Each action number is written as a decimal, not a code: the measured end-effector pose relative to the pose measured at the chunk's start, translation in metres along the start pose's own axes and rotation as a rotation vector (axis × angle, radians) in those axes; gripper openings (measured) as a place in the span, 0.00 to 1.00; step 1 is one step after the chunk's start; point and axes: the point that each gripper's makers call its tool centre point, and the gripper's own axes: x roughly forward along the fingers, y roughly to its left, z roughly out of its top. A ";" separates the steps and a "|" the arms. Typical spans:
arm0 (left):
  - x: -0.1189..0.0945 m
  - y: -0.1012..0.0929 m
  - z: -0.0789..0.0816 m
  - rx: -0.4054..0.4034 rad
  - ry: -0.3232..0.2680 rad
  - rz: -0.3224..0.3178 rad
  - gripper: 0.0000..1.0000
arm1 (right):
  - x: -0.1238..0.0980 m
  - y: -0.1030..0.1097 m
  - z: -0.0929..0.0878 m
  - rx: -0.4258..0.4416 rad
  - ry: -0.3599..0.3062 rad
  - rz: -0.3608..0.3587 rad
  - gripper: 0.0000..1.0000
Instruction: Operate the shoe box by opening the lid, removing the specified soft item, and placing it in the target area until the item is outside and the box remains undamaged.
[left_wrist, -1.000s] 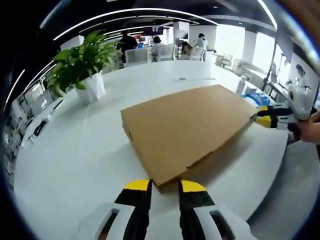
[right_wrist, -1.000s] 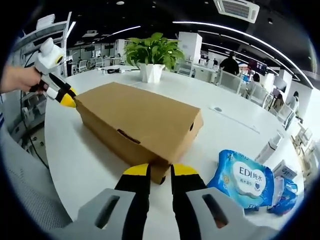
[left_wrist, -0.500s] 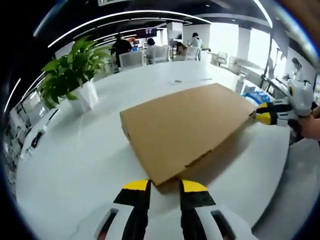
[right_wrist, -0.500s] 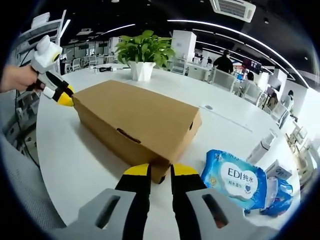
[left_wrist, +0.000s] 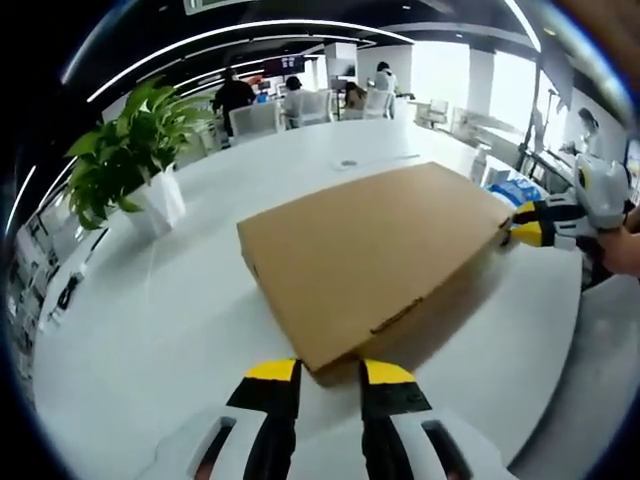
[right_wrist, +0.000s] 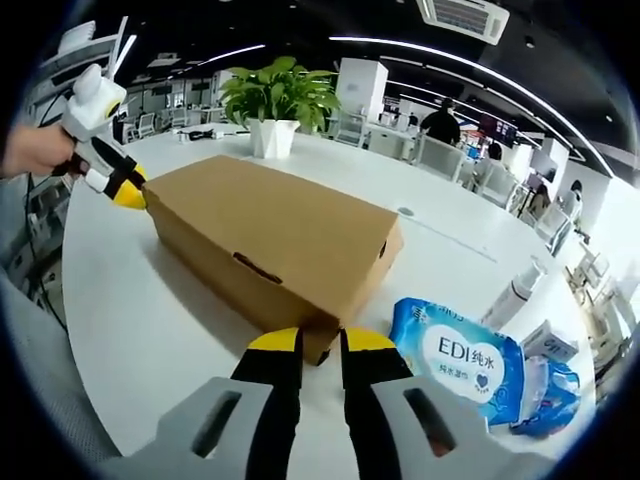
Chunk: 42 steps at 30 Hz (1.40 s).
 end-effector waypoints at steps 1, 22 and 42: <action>0.000 0.000 0.000 0.000 0.001 0.000 0.23 | 0.002 -0.002 0.000 0.004 0.001 -0.001 0.13; -0.009 -0.003 -0.015 -0.047 -0.002 -0.001 0.33 | -0.007 -0.004 -0.012 0.055 0.024 -0.025 0.29; -0.044 -0.030 -0.023 -0.100 -0.061 0.012 0.43 | -0.057 -0.023 -0.024 0.168 0.024 -0.110 0.50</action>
